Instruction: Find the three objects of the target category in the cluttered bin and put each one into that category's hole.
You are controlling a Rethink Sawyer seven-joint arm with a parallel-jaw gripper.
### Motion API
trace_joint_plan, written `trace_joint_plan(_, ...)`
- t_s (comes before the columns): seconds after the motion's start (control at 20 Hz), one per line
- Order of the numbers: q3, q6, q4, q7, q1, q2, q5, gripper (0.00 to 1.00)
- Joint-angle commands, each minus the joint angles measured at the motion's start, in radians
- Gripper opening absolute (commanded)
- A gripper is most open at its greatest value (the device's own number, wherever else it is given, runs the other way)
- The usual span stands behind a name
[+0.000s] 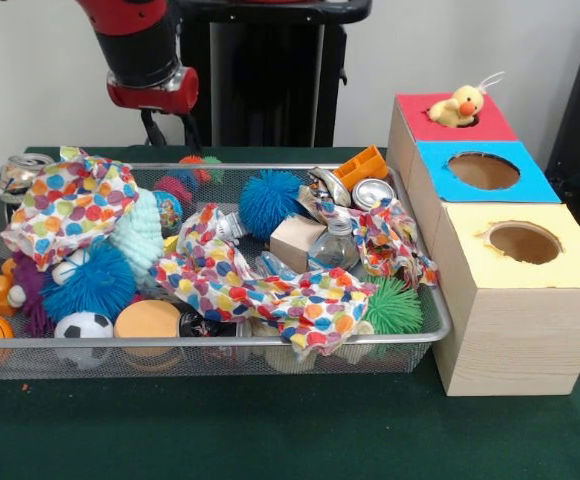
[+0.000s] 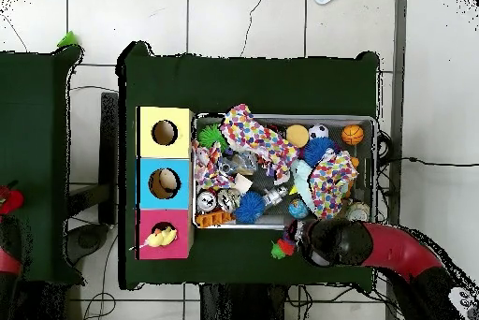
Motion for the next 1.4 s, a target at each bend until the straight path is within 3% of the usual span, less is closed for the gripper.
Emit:
trace_joint_plan(0.05,0.060,0.037,0.008,-0.034,0.031,-0.020,0.048,1.00)
trace_joint_plan(0.3,0.028,0.029,0.013,-0.031,0.045,0.006,0.026,1.00)
trace_joint_plan(0.8,-0.076,-0.090,0.057,0.010,0.102,0.086,-0.110,1.00)
trace_joint_plan(1.4,-0.088,0.002,0.041,-0.116,0.083,0.099,-0.232,1.00)
